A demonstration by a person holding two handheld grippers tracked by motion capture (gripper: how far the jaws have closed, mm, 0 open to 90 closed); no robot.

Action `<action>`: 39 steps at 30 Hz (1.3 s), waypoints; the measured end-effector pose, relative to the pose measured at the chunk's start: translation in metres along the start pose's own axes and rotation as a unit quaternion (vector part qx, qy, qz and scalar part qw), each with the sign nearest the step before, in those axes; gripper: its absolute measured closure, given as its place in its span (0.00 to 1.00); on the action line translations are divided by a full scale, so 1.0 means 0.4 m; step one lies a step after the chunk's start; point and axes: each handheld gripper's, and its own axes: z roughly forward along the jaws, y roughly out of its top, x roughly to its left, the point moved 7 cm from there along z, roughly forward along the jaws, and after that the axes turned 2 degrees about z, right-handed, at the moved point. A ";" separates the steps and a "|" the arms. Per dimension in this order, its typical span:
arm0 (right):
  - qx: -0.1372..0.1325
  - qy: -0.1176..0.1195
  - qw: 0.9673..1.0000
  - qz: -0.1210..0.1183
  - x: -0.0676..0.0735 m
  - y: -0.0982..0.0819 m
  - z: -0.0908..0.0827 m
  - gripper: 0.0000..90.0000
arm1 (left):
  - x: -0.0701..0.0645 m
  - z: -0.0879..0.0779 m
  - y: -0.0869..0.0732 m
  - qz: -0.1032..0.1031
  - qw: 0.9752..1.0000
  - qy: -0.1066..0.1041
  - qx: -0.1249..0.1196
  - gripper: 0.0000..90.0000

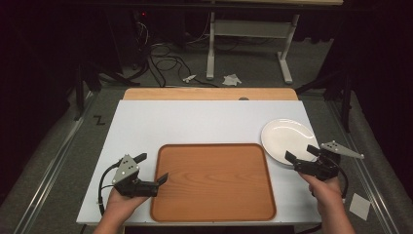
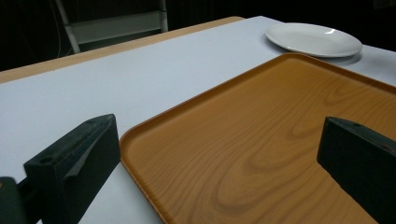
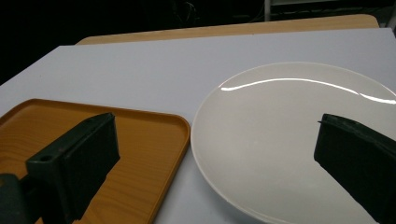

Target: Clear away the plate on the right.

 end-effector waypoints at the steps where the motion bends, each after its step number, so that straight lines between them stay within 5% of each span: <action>1: 0.002 0.000 1.000 0.007 -0.004 -0.002 -0.002 0.01 | 0.000 0.000 0.000 0.001 1.000 0.001 0.000 0.00; 8: 0.004 0.006 0.999 0.034 -0.020 -0.007 -0.008 0.01 | 0.001 -0.001 -0.002 -0.001 1.000 0.002 -0.005 0.00; 16: -0.003 0.023 0.995 0.098 -0.045 -0.011 -0.020 0.01 | 0.001 -0.007 0.004 0.002 1.000 0.007 -0.015 0.00; 22: -0.003 0.032 0.988 0.149 -0.068 -0.018 -0.026 0.01 | 0.000 -0.005 0.002 0.003 1.000 0.005 -0.013 0.00; 25: 0.000 0.043 0.980 0.192 -0.082 -0.029 -0.026 0.01 | 0.000 -0.007 0.003 0.002 1.000 0.006 -0.016 0.00; 30: 0.006 0.048 0.972 0.232 -0.101 -0.046 -0.022 0.01 | 0.002 -0.009 0.004 -0.001 1.000 0.006 -0.018 0.00; 35: 0.008 0.055 0.967 0.251 -0.115 -0.054 -0.021 0.01 | 0.001 -0.008 0.004 0.001 1.000 0.006 -0.018 0.00; 39: 0.005 0.053 0.967 0.250 -0.118 -0.053 -0.021 0.01 | 0.003 -0.007 0.003 0.001 1.000 0.006 -0.018 0.00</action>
